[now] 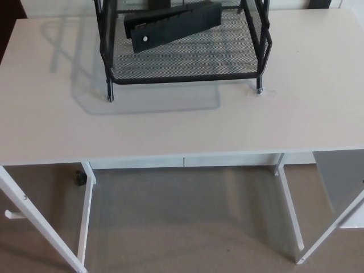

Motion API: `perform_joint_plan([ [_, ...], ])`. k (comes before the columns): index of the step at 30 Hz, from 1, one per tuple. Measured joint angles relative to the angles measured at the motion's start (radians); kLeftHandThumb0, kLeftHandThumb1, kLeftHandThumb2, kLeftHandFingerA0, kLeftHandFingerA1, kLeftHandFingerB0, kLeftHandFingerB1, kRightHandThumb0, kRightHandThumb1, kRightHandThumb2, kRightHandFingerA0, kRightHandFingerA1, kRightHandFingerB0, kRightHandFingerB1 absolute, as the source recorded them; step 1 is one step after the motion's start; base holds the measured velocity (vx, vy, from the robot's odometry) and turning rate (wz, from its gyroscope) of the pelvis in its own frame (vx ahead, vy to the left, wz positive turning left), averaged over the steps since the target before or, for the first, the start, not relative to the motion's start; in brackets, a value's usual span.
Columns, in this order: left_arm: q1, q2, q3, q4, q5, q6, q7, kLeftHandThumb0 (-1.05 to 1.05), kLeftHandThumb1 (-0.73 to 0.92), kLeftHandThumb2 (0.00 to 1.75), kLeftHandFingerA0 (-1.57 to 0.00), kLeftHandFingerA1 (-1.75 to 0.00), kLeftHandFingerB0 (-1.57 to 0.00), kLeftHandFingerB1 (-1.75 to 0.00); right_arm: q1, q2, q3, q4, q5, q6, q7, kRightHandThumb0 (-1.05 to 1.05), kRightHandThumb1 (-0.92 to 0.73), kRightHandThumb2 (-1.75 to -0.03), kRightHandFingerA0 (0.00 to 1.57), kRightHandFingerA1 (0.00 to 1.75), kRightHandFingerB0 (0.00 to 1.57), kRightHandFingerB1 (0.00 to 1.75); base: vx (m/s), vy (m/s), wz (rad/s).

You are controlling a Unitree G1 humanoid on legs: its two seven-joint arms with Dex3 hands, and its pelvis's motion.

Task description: The robot walks towards a desk on which a file tray is kept in the middle and a stapler is kept to its right. The robot lifts the stapler using its right hand and places it on the file tray.

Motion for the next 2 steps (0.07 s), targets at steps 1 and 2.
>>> perform_joint_plan([
  [1,0.0,0.0,-0.001,0.0,0.001,0.0,0.002,-0.98,0.48,1.42,-0.88,-1.14,0.0,-0.76,0.007,-0.005,0.003,-0.004,0.002,0.0,-0.001,-0.65,-0.53,-0.88,0.08,0.51,0.0,0.18,0.0,0.0,0.0],
  [2,0.0,0.0,-0.003,0.001,0.002,0.0,0.005,-0.98,0.48,1.42,-0.88,-1.14,0.0,-0.76,0.017,-0.014,0.005,-0.007,0.004,0.0,-0.001,-0.65,-0.53,-0.88,0.08,0.51,0.0,0.18,0.0,0.0,0.0],
])
